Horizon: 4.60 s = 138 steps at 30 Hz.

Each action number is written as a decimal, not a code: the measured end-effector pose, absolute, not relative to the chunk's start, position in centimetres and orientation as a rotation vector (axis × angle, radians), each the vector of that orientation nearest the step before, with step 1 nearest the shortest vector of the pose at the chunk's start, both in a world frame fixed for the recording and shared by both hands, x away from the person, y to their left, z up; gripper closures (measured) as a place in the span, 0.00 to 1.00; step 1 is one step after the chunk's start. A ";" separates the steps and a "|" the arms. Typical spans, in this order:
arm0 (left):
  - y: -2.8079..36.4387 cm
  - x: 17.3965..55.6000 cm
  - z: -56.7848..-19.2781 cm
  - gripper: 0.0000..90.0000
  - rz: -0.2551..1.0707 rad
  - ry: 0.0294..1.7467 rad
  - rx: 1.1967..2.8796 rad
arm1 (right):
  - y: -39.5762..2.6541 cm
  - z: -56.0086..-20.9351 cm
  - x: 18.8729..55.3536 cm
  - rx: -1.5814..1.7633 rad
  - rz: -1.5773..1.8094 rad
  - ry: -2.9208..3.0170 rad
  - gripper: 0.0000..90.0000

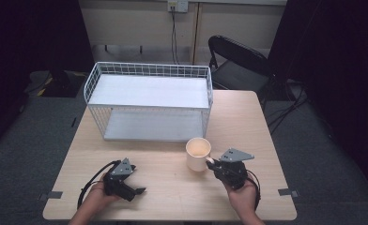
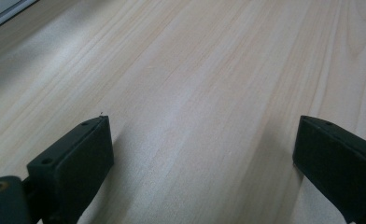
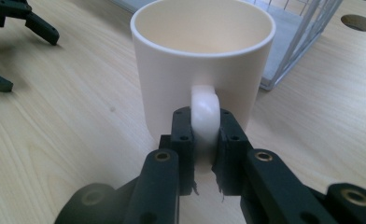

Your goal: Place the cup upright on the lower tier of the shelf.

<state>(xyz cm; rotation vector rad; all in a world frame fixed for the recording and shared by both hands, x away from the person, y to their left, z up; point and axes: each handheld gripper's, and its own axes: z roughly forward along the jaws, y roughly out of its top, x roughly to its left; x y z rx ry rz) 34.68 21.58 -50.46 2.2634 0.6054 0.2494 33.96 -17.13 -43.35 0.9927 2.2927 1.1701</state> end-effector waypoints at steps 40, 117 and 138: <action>21.6 34.7 -50.5 0.05 0.250 0.605 2.264 | -13.4 -42.5 37.3 1.035 1.235 2.243 0.89; 21.6 34.7 -50.5 0.05 0.249 0.604 2.263 | -7.5 -43.8 42.4 1.057 1.223 2.104 0.89; 21.6 34.7 -50.5 0.05 0.249 0.604 2.263 | -7.0 -44.9 42.9 1.076 1.192 2.071 0.89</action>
